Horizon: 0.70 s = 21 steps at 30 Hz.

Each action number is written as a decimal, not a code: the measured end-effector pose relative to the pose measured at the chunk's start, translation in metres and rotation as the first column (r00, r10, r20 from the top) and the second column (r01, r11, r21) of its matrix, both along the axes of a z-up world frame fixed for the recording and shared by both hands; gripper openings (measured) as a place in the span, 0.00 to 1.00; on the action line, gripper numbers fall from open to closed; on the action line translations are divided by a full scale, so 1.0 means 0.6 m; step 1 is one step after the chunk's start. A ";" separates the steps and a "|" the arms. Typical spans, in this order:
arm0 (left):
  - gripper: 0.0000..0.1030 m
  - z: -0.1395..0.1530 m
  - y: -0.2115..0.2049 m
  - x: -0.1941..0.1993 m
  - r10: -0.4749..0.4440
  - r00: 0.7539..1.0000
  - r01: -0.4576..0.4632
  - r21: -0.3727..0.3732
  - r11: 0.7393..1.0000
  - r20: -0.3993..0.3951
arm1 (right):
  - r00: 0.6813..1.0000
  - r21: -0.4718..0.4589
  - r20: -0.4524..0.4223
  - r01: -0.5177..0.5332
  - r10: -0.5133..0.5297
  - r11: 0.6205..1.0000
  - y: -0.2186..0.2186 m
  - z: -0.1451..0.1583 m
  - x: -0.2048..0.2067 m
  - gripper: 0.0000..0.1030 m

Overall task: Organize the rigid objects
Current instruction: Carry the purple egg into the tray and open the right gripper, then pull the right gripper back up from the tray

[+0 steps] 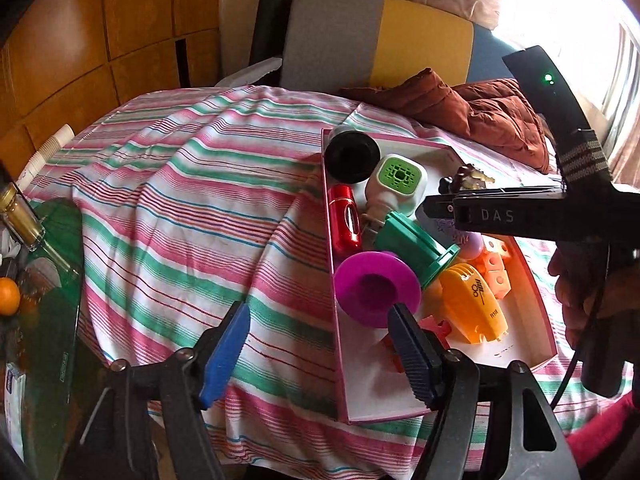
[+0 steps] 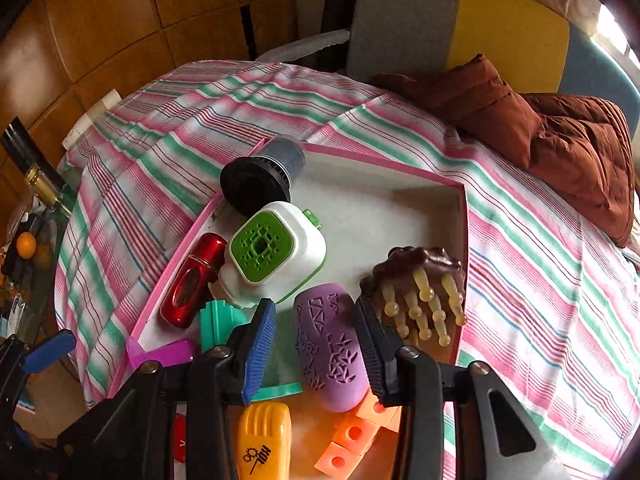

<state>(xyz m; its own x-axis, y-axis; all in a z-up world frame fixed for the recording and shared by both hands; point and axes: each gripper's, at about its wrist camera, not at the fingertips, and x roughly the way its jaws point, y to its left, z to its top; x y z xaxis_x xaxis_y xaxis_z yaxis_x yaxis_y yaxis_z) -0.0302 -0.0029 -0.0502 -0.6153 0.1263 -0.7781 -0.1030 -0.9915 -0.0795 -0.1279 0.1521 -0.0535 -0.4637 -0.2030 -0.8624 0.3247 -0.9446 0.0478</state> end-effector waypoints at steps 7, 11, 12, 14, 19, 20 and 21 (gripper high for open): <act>0.80 0.007 0.000 0.003 0.011 1.000 -0.011 -0.013 1.000 -0.021 | 0.999 -0.066 -0.017 0.047 -0.048 0.997 0.016 0.016 0.020 0.44; 0.83 0.013 0.003 0.008 0.016 0.999 -0.017 -0.019 1.000 -0.038 | 0.995 -0.087 -0.036 0.092 -0.096 0.992 0.029 0.028 0.047 0.44; 0.86 0.016 0.004 0.010 0.017 0.999 -0.018 -0.023 1.000 -0.043 | 0.992 -0.087 -0.048 0.110 -0.115 0.990 0.033 0.032 0.056 0.44; 0.92 0.021 0.007 0.013 0.024 0.998 -0.026 -0.032 0.999 -0.057 | 0.986 -0.089 -0.074 0.143 -0.150 0.986 0.043 0.039 0.078 0.44; 1.00 0.037 0.009 0.030 0.032 0.995 -0.031 0.006 0.999 -0.093 | 0.966 -0.039 -0.140 0.215 -0.218 0.976 0.055 0.049 0.131 0.44; 1.00 0.040 0.010 0.033 0.034 0.994 -0.033 0.006 0.999 -0.100 | 0.961 -0.036 -0.149 0.232 -0.234 0.972 0.058 0.049 0.140 0.44; 1.00 0.042 0.013 0.036 0.038 0.994 -0.038 0.001 0.999 -0.107 | 0.956 -0.037 -0.158 0.246 -0.249 0.969 0.062 0.051 0.150 0.44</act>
